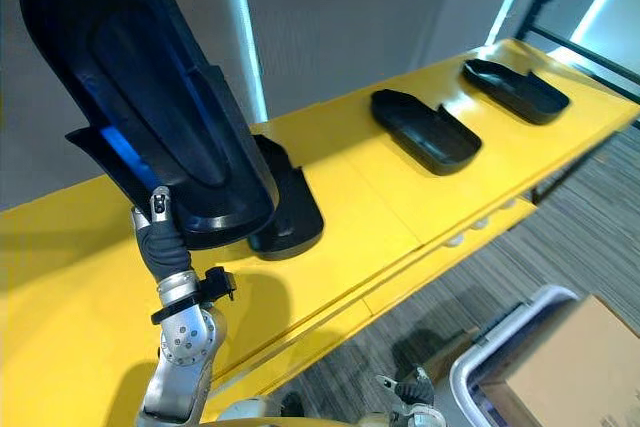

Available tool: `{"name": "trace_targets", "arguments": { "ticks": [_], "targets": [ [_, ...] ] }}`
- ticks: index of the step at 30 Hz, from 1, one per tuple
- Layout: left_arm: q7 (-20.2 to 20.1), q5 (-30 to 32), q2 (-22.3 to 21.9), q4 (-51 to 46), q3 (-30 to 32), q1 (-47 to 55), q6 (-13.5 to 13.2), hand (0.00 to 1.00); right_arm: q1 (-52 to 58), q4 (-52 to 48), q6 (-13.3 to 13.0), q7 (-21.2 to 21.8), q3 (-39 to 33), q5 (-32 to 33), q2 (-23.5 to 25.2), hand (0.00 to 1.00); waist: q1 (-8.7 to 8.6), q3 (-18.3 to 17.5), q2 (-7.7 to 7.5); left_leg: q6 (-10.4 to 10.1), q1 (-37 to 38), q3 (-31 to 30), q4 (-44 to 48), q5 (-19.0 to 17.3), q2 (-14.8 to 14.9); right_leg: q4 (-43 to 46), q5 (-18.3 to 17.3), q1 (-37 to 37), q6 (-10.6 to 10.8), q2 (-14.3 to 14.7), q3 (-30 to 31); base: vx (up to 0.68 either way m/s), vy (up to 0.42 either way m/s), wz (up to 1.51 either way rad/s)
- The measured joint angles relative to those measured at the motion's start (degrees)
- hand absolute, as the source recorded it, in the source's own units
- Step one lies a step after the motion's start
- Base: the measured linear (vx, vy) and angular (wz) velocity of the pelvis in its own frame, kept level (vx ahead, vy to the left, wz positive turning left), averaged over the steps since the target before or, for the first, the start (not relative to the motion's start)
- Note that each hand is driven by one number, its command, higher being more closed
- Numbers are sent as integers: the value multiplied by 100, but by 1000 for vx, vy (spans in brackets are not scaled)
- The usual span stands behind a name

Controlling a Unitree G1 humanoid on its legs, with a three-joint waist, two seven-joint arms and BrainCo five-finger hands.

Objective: Walk over and take plastic housings, then place them on the shelf

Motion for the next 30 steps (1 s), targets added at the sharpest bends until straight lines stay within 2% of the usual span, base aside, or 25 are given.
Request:
{"name": "trace_targets", "arguments": {
  "ticks": [1,2,4,6,12,15,16,17,18,19,21,22,23,24,25,26,27,28,30],
  "targets": [
    [-99,-7,-25,87,2,24,1,100,91,-77,19,-6,106,21,51,0,74,-23,-213,14,61,-60,47,-59,-85,-255,371,51,104,-211,-33,84,-185,112],
    [-106,-11,-32,110,0,46,1,100,99,-90,25,-10,109,18,48,0,75,-31,-192,-16,65,-57,51,-78,-50,-288,376,68,87,-194,-69,130,-230,73],
    [-348,-34,-84,119,-12,230,2,100,217,-316,22,-10,204,14,57,0,101,-100,-35,-161,64,196,39,-104,316,-758,535,250,-47,-44,-286,133,-194,25],
    [-567,-74,-94,178,-57,261,26,100,257,-382,37,-11,203,2,77,0,132,-137,62,-262,63,293,-10,-21,501,-1076,708,418,-107,77,-339,148,-141,0],
    [-957,-240,-118,342,-83,290,46,100,415,-495,35,-13,184,-41,157,0,170,-220,-45,-435,368,356,-352,95,633,-1516,852,822,-194,186,-399,93,-79,-1],
    [-954,-238,-116,351,-77,280,55,100,417,-497,21,-13,180,-41,195,0,177,-191,-113,-591,264,310,-376,208,585,-1517,852,805,-195,85,-652,3,-17,37],
    [-947,-238,-117,349,-66,272,58,100,417,-497,15,-12,176,-42,204,0,165,-183,-124,-576,219,455,-365,124,617,-1515,857,793,-201,48,-723,-51,1,56],
    [-926,-238,-116,358,-48,215,58,100,385,-471,15,-13,170,-44,217,0,149,-163,-93,-399,104,1149,-127,-22,914,-1442,857,706,-203,24,-881,-86,14,53],
    [-898,-240,-116,363,2,185,58,100,314,-386,24,-16,130,-45,183,0,116,-128,-124,-320,-77,1719,318,-135,1250,-1325,854,605,-208,-69,-1001,-75,14,50],
    [-875,-241,-110,371,28,178,58,100,279,-332,25,-19,96,-46,176,0,85,-126,-126,-281,-135,1874,553,-162,1393,-1279,851,570,-212,-134,-1033,-73,69,39],
    [-782,-304,-103,451,85,151,54,100,179,-174,28,-113,59,-45,116,0,-11,-120,-161,-279,-130,1984,1181,-219,1807,-1189,831,506,-167,-440,-1086,-69,198,21],
    [-780,-370,-105,509,116,118,48,100,180,-144,28,-122,8,-51,67,0,-24,-124,-144,-291,-55,1966,1208,-212,1966,-1181,796,503,-33,-554,-1083,-109,402,21],
    [-787,-431,-107,577,119,80,47,100,174,-124,31,-129,-124,-65,-15,0,-119,-172,12,-390,56,1854,1062,-146,2178,-1118,736,446,191,-671,-1112,-106,394,29],
    [-789,-463,-133,590,115,74,47,100,149,-52,31,-142,-157,-71,-119,0,-183,-242,158,-739,134,1676,775,-168,2265,-995,693,333,359,-749,-1127,-122,555,35],
    [-780,-473,-151,594,124,32,42,100,88,45,65,-150,-226,-90,-212,0,-229,-308,291,-1224,188,1527,454,-461,2082,-911,697,229,531,-882,-1141,-68,498,42],
    [-774,-476,-35,604,168,-34,39,100,35,199,115,-178,-283,-112,-151,0,-282,-307,106,-1128,145,1501,488,-428,1838,-955,752,234,575,-1079,-1166,-56,537,45],
    [-736,-476,33,603,244,-61,39,100,55,273,131,-200,-298,-138,-100,0,-289,-296,5,-1100,81,1439,531,-438,1692,-1112,905,304,628,-1209,-1214,-38,376,60],
    [-634,-521,141,604,273,-73,39,100,87,422,141,-202,-307,-194,-57,0,-300,-276,-69,-1052,-127,1259,775,-467,1576,-1428,1152,458,708,-1312,-1363,-57,317,51],
    [-543,-575,227,605,288,-125,34,100,103,519,202,-219,-328,-259,-11,0,-232,-270,-115,-898,-398,1207,1131,-628,1569,-1747,1528,520,673,-1333,-1431,-109,320,22]
  ]
}}
